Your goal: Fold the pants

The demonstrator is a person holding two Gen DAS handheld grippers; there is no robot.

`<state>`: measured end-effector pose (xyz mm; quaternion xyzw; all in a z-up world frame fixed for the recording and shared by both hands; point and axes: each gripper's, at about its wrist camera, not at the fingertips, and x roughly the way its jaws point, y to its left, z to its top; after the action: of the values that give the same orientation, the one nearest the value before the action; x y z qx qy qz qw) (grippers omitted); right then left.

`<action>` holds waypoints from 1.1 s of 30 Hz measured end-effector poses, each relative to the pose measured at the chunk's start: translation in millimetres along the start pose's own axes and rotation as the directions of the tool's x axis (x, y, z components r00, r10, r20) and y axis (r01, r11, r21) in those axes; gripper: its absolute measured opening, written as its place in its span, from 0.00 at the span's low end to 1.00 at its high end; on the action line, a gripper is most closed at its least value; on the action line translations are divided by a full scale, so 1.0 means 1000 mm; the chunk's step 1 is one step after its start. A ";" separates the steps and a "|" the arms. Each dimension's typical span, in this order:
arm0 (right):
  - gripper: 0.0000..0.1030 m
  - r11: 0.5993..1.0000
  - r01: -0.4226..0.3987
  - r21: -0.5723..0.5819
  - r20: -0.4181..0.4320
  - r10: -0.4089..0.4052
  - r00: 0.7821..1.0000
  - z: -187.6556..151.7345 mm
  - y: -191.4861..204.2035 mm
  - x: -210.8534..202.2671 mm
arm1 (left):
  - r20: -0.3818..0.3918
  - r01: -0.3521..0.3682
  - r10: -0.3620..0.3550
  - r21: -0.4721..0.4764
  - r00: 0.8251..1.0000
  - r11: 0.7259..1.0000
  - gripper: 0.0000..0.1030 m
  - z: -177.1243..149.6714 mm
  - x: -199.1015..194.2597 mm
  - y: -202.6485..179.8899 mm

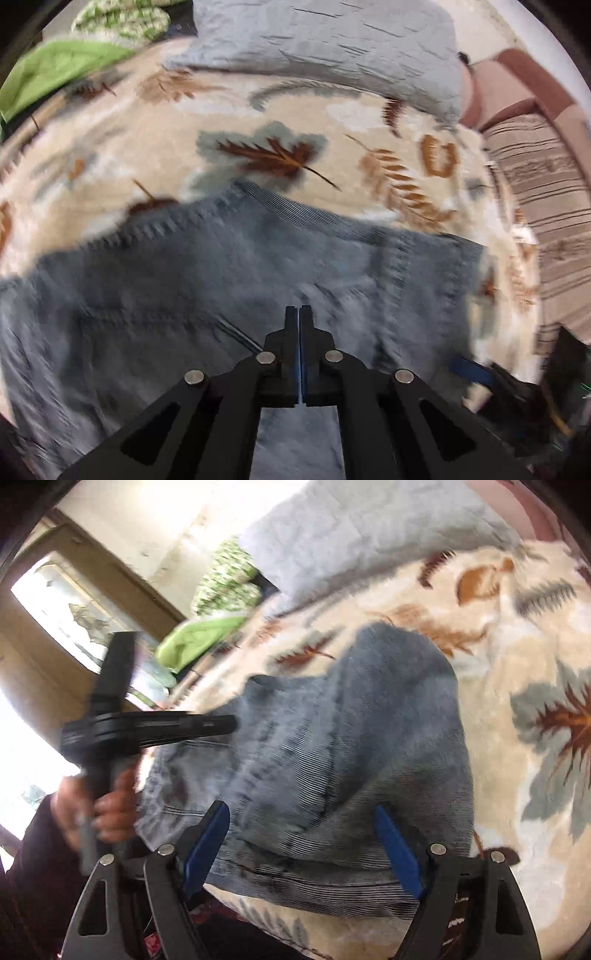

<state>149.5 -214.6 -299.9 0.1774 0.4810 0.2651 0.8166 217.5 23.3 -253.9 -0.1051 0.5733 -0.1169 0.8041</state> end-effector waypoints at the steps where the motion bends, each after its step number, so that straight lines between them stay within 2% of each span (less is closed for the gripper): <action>1: 0.80 1.000 -0.013 0.022 -0.007 0.013 1.000 0.001 -0.005 0.002 | -0.017 0.037 -0.037 -0.008 0.999 0.999 0.06 -0.005 0.001 -0.002; 2: 0.80 0.998 -0.038 0.052 0.004 0.038 0.999 0.002 -0.008 -0.002 | -0.032 0.066 -0.066 -0.016 0.997 0.998 0.10 -0.010 0.002 -0.004; 4: 0.80 0.983 -0.113 0.144 0.018 0.111 0.994 0.004 -0.023 -0.005 | -0.042 0.107 -0.108 -0.029 0.993 0.994 0.27 -0.016 0.004 -0.008; 7: 0.80 0.926 -0.233 0.296 0.059 0.225 0.972 0.004 -0.049 -0.008 | -0.066 0.175 -0.178 -0.042 0.982 0.984 0.39 -0.025 0.009 -0.017; 10: 0.80 0.875 -0.302 0.378 0.089 0.290 0.953 0.003 -0.063 -0.008 | -0.084 0.189 -0.190 -0.029 0.978 0.982 0.50 -0.030 0.013 -0.028; 12: 0.80 0.865 -0.314 0.392 0.093 0.302 0.949 0.002 -0.066 -0.010 | -0.086 0.174 -0.176 -0.029 0.981 0.984 0.50 -0.030 0.014 -0.032; 15: 0.80 0.874 -0.303 0.380 0.086 0.293 0.952 0.002 -0.063 -0.011 | -0.074 0.170 -0.172 -0.032 0.982 0.985 0.48 -0.029 0.011 -0.035; 21: 0.80 0.856 -0.321 0.405 0.092 0.311 0.946 0.005 -0.069 -0.008 | -0.070 0.231 -0.236 -0.071 0.969 0.970 0.53 -0.032 0.001 -0.029; 25: 0.80 0.847 -0.330 0.416 0.093 0.322 0.942 0.005 -0.071 -0.007 | -0.104 0.206 -0.209 -0.038 0.972 0.978 0.54 -0.041 0.014 -0.036; 28: 0.80 0.853 -0.326 0.407 0.088 0.318 0.944 0.005 -0.070 -0.008 | -0.098 0.192 -0.193 -0.023 0.976 0.981 0.53 -0.046 0.020 -0.037; 29: 0.80 0.855 -0.325 0.405 0.086 0.318 0.944 0.005 -0.069 -0.009 | -0.088 0.189 -0.189 -0.013 0.978 0.982 0.49 -0.048 0.020 -0.038; 31: 0.80 0.855 -0.324 0.404 0.086 0.317 0.944 0.004 -0.070 -0.010 | -0.072 0.157 -0.155 0.019 0.985 0.987 0.32 -0.051 0.018 -0.042; 32: 0.80 0.854 -0.325 0.407 0.086 0.318 0.944 0.005 -0.070 -0.010 | -0.067 0.141 -0.139 0.036 0.988 0.989 0.29 -0.052 0.018 -0.043; 33: 0.80 0.853 -0.325 0.409 0.086 0.318 0.944 0.005 -0.071 -0.010 | -0.062 0.137 -0.134 0.038 0.989 0.990 0.20 -0.053 0.018 -0.042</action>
<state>168.6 -277.1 -329.1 0.4275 0.4837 0.2876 0.7075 170.2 -24.0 -274.1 -0.1234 0.5856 -0.1864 0.7791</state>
